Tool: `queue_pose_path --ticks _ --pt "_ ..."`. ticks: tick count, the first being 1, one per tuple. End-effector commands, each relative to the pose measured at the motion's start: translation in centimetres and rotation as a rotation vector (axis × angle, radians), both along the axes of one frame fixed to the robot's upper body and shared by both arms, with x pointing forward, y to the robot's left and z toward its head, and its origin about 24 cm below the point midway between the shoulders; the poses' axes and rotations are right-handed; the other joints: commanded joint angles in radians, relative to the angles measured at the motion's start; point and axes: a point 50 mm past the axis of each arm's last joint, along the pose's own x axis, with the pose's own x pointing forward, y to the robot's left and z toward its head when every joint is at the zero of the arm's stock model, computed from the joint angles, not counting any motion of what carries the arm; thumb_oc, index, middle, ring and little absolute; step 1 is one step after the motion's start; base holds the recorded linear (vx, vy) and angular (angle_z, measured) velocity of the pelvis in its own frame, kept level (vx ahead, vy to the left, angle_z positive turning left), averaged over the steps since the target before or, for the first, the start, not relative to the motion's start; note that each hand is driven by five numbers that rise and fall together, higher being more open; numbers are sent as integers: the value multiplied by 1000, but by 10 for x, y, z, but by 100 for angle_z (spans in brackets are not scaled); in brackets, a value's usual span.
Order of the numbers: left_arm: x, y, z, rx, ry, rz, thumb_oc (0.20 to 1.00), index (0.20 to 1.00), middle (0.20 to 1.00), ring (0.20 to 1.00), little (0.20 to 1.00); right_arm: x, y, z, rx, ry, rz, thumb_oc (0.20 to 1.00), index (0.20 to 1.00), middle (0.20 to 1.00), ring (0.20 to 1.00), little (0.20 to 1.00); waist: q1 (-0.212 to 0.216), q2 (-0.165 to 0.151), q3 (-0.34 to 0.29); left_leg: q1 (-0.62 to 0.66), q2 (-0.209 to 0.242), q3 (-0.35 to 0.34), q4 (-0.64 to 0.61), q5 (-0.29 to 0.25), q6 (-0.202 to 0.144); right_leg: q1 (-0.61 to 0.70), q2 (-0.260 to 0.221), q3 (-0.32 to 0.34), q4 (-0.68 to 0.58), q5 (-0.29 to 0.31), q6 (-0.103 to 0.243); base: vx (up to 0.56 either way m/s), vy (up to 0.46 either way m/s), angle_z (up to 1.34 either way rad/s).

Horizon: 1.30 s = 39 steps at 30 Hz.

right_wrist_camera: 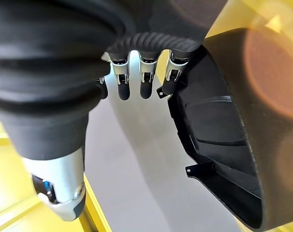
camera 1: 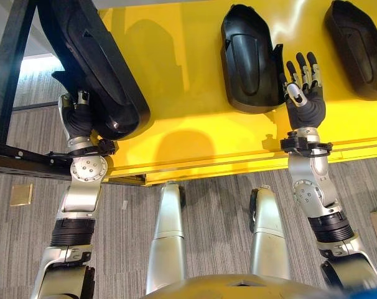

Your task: Move parts from the plastic box to the shelf.

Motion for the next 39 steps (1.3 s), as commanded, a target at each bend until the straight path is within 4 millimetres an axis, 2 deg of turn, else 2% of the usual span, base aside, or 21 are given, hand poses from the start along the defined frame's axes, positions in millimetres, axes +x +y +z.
queue_pose_path --ticks 1,10,11,16,32,33,34,35,39 --pt "3 31 -31 158 232 194 200 200 200 200 200 -8 0 38 45 -174 21 1000 1000 1000 1000 1000 2 -25 43 20 -24 53 -37 -50 58 -30 25 -22 21 -52 -109 0 0 0" --pt "2 38 -22 299 267 251 200 200 200 200 200 -8 -3 40 47 -175 12 1000 1000 1000 1000 1000 -2 -29 49 18 -26 56 -31 -56 62 -33 27 -17 27 -54 -108 0 0 0" --pt "3 39 -16 381 280 275 200 200 200 200 200 -8 -3 41 45 -179 13 1000 1000 1000 1000 1000 -4 -30 50 17 -27 57 -25 -59 62 -34 28 -16 30 -57 -108 0 0 0" --pt "1 39 -7 470 276 280 200 200 200 200 200 -8 -3 43 40 -183 12 1000 1000 1000 1000 1000 -4 -29 57 17 -28 57 -18 -64 61 -37 29 -13 40 -63 -110 7 0 -2" --pt "-3 41 -8 463 284 285 200 200 200 200 200 -8 -1 39 51 -169 31 1000 1000 1000 1000 1000 -7 -30 59 9 -26 58 -14 -63 62 -47 37 -12 43 -59 -113 1 0 -1" --pt "-3 41 -9 449 285 285 467 467 467 467 467 -8 -2 39 51 -166 28 1000 1000 1000 1000 1000 -7 -30 58 8 -27 59 -14 -63 62 -47 38 -13 43 -58 -114 0 0 0" --pt "-3 41 -9 449 285 285 570 570 570 570 570 -8 -2 39 51 -166 28 1000 1000 1000 1000 1000 -7 -30 57 8 -27 59 -14 -63 63 -47 38 -13 42 -58 -114 0 0 0" --pt "-2 41 -9 449 289 284 1000 1000 1000 1000 1000 -8 -2 39 51 -166 27 1000 1000 1000 1000 1000 -8 -30 57 8 -27 59 -14 -63 63 -48 38 -13 43 -57 -114 0 0 0" --pt "-1 41 -8 405 268 279 1000 1000 1000 1000 1000 -8 -2 38 54 -165 26 1000 1000 1000 1000 1000 -9 -30 54 6 -28 58 -12 -63 63 -47 39 -13 42 -57 -114 0 0 0"
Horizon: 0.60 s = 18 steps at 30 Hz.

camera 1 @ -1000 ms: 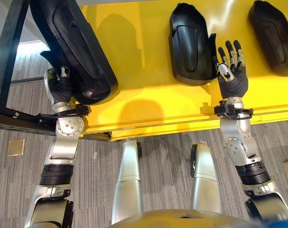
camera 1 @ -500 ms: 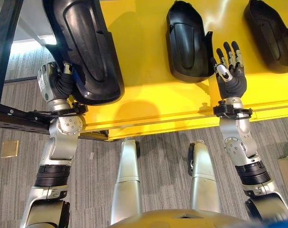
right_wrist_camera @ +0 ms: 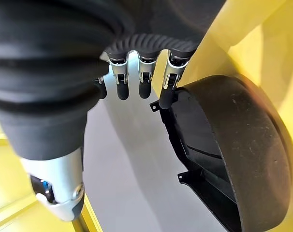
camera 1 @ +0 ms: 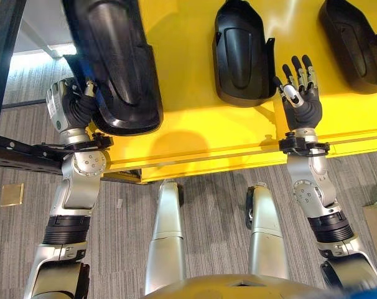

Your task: Move parts from the plastic box to the shelf.

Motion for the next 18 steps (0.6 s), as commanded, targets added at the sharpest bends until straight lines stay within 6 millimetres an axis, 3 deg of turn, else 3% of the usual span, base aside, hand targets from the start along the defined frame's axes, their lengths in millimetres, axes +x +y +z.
queue_pose_path --ticks 1,18 --pt "2 44 -33 1 224 186 1000 1000 1000 1000 1000 -9 -4 41 57 -195 10 1000 1000 1000 1000 1000 -5 -16 56 37 -24 84 -20 -61 69 -13 4 -16 43 -65 -102 0 0 0" --pt "-5 47 -35 -84 166 181 1000 1000 1000 1000 1000 -11 -7 42 63 -205 -1 1000 1000 1000 1000 1000 0 -17 53 45 -31 90 -35 -55 72 -5 4 -16 34 -61 -98 0 0 0"
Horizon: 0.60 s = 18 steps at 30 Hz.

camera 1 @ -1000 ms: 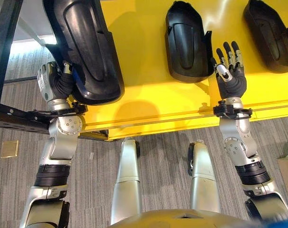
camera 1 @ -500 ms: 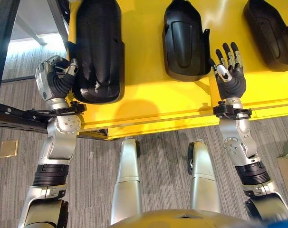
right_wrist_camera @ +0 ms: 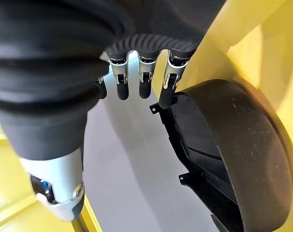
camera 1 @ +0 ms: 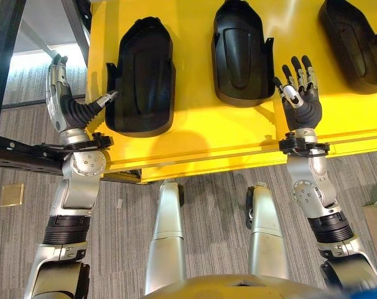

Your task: Move parts from the plastic box to the shelf.

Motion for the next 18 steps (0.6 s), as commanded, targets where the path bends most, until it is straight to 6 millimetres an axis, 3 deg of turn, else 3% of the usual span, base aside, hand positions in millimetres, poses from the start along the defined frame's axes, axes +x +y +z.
queue_pose_path --ticks 1,6,13,18 --pt "-5 45 -32 -24 172 189 1000 1000 1000 1000 1000 -11 -7 42 63 -206 -4 1000 1000 1000 1000 1000 1 -17 53 44 -23 92 -35 -55 72 -5 4 -17 33 -61 -98 0 0 0" --pt "-11 40 -16 0 79 161 1000 1000 1000 1000 1000 -13 -9 44 65 -221 -14 1000 1000 1000 1000 1000 3 -18 52 44 -26 90 -43 -51 71 -2 5 -21 25 -58 -100 0 0 0" --pt "-35 24 35 150 -221 125 1000 1000 1000 1000 1000 -23 -21 55 53 -307 -67 1000 1000 1000 1000 1000 6 -18 53 40 -28 84 -53 -45 70 -3 7 -25 17 -53 -97 0 0 0" --pt "-48 17 49 228 -333 123 1000 1000 1000 1000 1000 -31 -30 59 40 -343 -137 1000 1000 1000 1000 1000 4 -17 56 42 -28 85 -59 -42 68 -1 7 -27 13 -51 -94 0 0 0"
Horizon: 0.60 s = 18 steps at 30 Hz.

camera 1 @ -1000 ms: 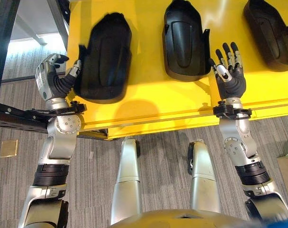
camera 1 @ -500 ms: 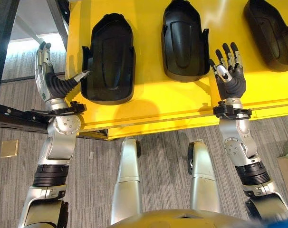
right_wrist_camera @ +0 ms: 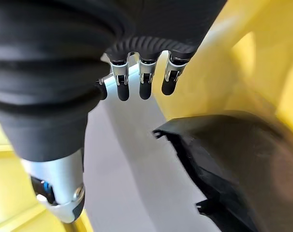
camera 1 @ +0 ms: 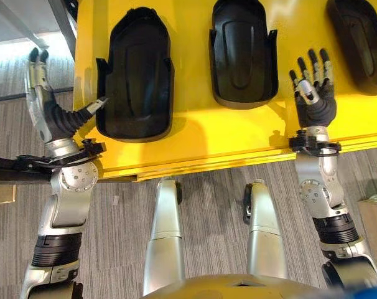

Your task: Move parts from the plastic box to the shelf.

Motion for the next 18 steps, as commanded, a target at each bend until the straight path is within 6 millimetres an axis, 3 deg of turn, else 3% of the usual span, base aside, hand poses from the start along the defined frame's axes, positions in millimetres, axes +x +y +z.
queue_pose_path --ticks 1,9,18 --pt "-16 21 33 161 -166 136 1000 1000 1000 1000 1000 -23 -16 39 -4 -243 -91 1000 1000 1000 1000 1000 10 0 26 58 -26 84 -58 -41 69 12 8 -28 16 -51 -95 0 0 0" --pt "-35 10 40 283 -254 102 1000 1000 1000 1000 1000 -43 -37 40 -46 -296 -218 1000 1000 1000 1000 1000 7 -1 29 59 -27 81 -61 -40 67 18 9 -33 11 -49 -89 0 0 0" --pt "-56 -3 34 438 -259 34 1000 1000 1000 1000 1000 -69 -46 37 -104 -339 -246 1000 1000 1000 1000 1000 4 -6 33 62 -29 77 -73 -33 63 27 6 -39 -1 -46 -82 1 -3 2"
